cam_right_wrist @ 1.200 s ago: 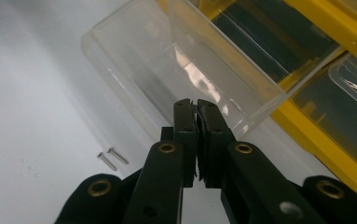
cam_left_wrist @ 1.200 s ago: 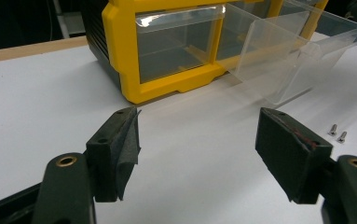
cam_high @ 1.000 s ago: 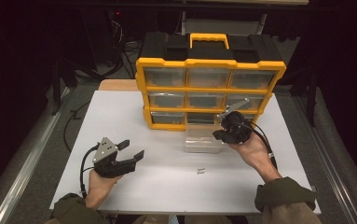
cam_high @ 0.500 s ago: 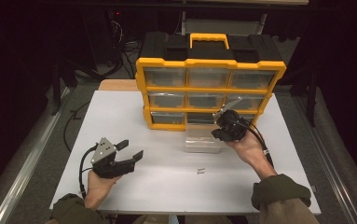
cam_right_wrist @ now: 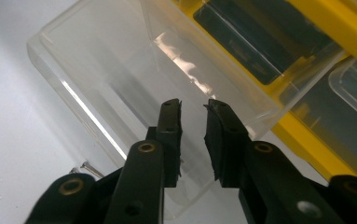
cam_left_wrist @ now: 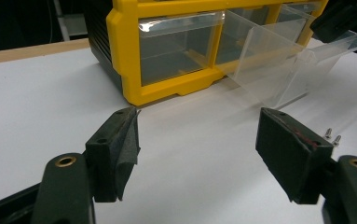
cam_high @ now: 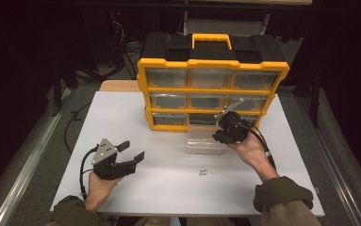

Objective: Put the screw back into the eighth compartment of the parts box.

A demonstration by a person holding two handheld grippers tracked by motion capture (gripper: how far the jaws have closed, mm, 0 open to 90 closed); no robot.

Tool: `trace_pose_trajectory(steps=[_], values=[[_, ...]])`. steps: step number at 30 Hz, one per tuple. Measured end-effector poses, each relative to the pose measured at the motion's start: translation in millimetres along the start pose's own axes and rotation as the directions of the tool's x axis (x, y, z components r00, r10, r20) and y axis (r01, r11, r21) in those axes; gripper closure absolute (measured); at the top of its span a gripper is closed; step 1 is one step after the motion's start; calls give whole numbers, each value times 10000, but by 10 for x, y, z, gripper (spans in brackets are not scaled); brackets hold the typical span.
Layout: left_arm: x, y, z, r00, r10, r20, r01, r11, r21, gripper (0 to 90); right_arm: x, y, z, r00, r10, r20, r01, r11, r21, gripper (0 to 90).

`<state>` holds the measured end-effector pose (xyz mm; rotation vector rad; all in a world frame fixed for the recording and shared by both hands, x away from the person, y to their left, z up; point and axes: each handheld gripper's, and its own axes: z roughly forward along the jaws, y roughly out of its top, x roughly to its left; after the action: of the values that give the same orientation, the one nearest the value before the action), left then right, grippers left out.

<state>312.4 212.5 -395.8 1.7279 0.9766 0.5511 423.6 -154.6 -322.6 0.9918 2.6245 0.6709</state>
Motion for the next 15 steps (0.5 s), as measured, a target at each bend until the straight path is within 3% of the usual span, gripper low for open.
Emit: trace_pose_trajectory(steps=[4,9,10,15], values=[[-3,1,8,10000,14,26,-14,10000,35,305,7,-16,-48,10000,-82,55,84,9991,-419,730],[1,2,12,10000,13,65,-13,10000,82,305,46,-54,-128,9997,172,145,-162,9975,-692,690],[2,3,13,10000,8,78,-9,10000,89,305,45,-68,-142,9998,10,204,6,9970,-776,688],[1,4,27,9999,-4,157,2,9999,122,305,56,-147,-239,9995,314,40,-309,9944,-1015,669]])
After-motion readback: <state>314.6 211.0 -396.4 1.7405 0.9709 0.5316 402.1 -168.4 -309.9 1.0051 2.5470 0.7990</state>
